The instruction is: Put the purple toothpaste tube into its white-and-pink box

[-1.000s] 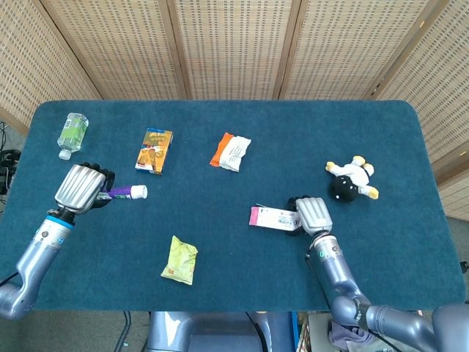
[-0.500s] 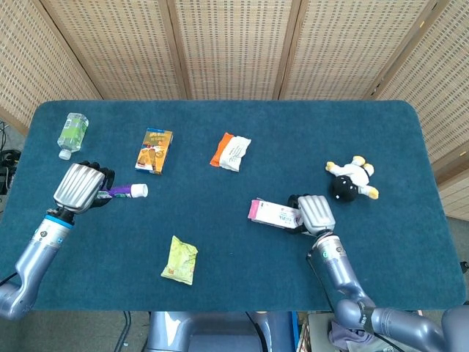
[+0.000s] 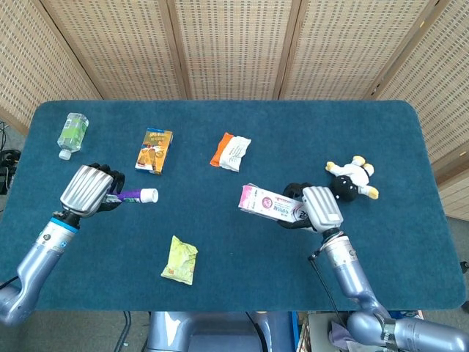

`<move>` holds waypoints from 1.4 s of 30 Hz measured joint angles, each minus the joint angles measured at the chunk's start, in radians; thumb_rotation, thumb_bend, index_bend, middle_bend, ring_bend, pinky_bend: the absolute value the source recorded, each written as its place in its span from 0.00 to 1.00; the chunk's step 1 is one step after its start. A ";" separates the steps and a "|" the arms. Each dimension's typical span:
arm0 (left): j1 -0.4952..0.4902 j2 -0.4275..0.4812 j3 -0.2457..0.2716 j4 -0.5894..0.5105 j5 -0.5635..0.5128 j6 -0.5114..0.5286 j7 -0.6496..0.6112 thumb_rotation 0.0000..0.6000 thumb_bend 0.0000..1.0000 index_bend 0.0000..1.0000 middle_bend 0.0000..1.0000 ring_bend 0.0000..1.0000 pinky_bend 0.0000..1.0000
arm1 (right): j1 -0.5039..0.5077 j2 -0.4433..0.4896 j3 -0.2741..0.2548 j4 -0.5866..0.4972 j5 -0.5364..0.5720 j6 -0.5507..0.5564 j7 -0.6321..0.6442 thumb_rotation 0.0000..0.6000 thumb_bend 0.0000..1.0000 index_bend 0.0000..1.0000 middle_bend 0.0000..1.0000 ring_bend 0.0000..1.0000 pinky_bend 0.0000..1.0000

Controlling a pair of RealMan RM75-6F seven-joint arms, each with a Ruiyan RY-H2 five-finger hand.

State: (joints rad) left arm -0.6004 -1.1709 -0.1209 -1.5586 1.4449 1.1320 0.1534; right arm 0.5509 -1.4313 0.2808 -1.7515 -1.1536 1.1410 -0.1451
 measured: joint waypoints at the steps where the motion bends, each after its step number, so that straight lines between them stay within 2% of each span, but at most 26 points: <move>1: -0.004 0.011 0.000 -0.015 0.000 -0.013 -0.008 1.00 0.30 0.83 0.68 0.54 0.56 | -0.007 0.013 -0.001 -0.018 -0.010 0.006 0.016 1.00 0.00 0.60 0.54 0.45 0.57; 7: -0.045 0.105 0.005 -0.114 -0.014 -0.133 -0.009 1.00 0.31 0.83 0.68 0.54 0.56 | -0.031 0.038 -0.021 -0.049 -0.064 0.041 0.020 1.00 0.00 0.60 0.54 0.45 0.57; 11: -0.089 0.193 0.001 -0.216 -0.101 -0.243 0.073 1.00 0.31 0.83 0.68 0.54 0.56 | -0.033 0.038 -0.031 -0.058 -0.065 0.033 0.042 1.00 0.00 0.60 0.54 0.45 0.57; 15: -0.130 0.255 -0.007 -0.293 -0.194 -0.295 0.189 1.00 0.31 0.83 0.68 0.54 0.55 | -0.030 0.026 -0.043 -0.051 -0.073 0.027 0.043 1.00 0.00 0.60 0.54 0.45 0.57; 19: -0.154 0.286 -0.015 -0.348 -0.240 -0.283 0.304 1.00 0.31 0.83 0.68 0.54 0.55 | -0.029 0.014 -0.051 -0.034 -0.078 0.026 0.047 1.00 0.00 0.60 0.54 0.45 0.57; 26: -0.170 0.290 -0.012 -0.370 -0.220 -0.203 0.489 1.00 0.31 0.83 0.68 0.54 0.55 | -0.026 -0.008 -0.064 -0.018 -0.084 0.018 0.063 1.00 0.00 0.60 0.54 0.45 0.57; 31: -0.192 0.290 -0.012 -0.384 -0.223 -0.198 0.571 1.00 0.31 0.83 0.68 0.54 0.55 | -0.015 -0.023 -0.064 -0.020 -0.090 0.010 0.063 1.00 0.00 0.60 0.54 0.45 0.57; 35: -0.218 0.289 -0.013 -0.408 -0.265 -0.206 0.631 1.00 0.31 0.83 0.68 0.54 0.55 | -0.004 -0.036 -0.061 -0.029 -0.091 0.004 0.050 1.00 0.00 0.60 0.54 0.45 0.57; 42: -0.242 0.264 -0.013 -0.424 -0.307 -0.206 0.675 1.00 0.31 0.83 0.68 0.54 0.55 | 0.008 -0.060 -0.066 -0.041 -0.086 -0.006 0.033 1.00 0.00 0.60 0.54 0.45 0.57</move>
State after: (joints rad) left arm -0.8424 -0.9065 -0.1344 -1.9829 1.1379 0.9257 0.8286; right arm 0.5586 -1.4909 0.2147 -1.7927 -1.2400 1.1351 -0.1121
